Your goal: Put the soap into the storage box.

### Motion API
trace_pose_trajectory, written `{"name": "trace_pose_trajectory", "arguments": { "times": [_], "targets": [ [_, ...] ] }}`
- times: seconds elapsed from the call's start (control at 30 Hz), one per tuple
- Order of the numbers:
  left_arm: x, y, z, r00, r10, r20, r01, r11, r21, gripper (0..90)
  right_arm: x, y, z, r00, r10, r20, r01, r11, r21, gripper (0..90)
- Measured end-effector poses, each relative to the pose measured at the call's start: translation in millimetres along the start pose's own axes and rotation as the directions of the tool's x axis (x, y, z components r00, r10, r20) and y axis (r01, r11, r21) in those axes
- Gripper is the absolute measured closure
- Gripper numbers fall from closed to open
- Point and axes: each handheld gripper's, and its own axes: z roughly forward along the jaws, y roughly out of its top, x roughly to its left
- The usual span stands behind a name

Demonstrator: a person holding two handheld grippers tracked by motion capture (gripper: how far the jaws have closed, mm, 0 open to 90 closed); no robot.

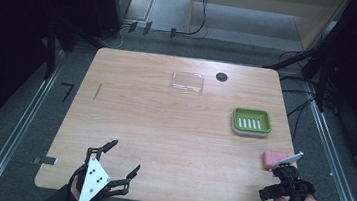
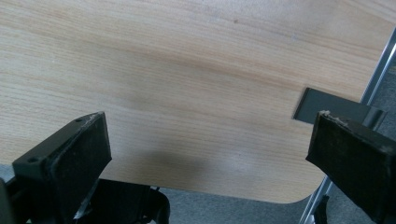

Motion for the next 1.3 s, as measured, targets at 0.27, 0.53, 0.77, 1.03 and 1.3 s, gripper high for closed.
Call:
{"name": "trace_pose_trajectory", "arguments": {
  "times": [0.27, 0.53, 0.77, 1.03, 1.3],
  "targets": [
    [-0.5, 0.4, 1.2, 1.0000, 0.002, 0.003, -0.002, 1.0000, 0.001, 13.6, -0.1, 1.1, 0.3, 0.9999, -0.008, 0.008, 0.009, 1.000, -0.008, 0.0],
    [-0.4, 0.4, 1.1, 1.0000, 0.001, 0.002, -0.001, 1.0000, 0.000, 13.6, 0.9, 4.5, 1.2, 0.9998, -0.019, 0.010, 0.019, 1.000, -0.011, 0.0],
    [-0.3, 0.4, 0.9, 1.0000, 0.001, 0.002, -0.001, 1.0000, -0.001, 13.6, -0.2, 7.0, 0.4, 0.9998, -0.019, 0.003, 0.019, 1.000, -0.021, 0.0],
    [-0.5, 0.4, 1.0, 1.0000, 0.002, 0.002, -0.002, 1.0000, 0.000, 13.6, -2.0, 12.6, -4.4, 0.9997, -0.023, 0.007, 0.023, 0.999, -0.043, 0.0],
    [-0.7, 0.5, 1.3, 1.0000, 0.004, 0.002, -0.004, 1.0000, 0.001, 13.6, -9.9, 21.7, -12.2, 0.9999, -0.011, -0.001, 0.010, 0.997, -0.082, 0.0]
  ]
}}
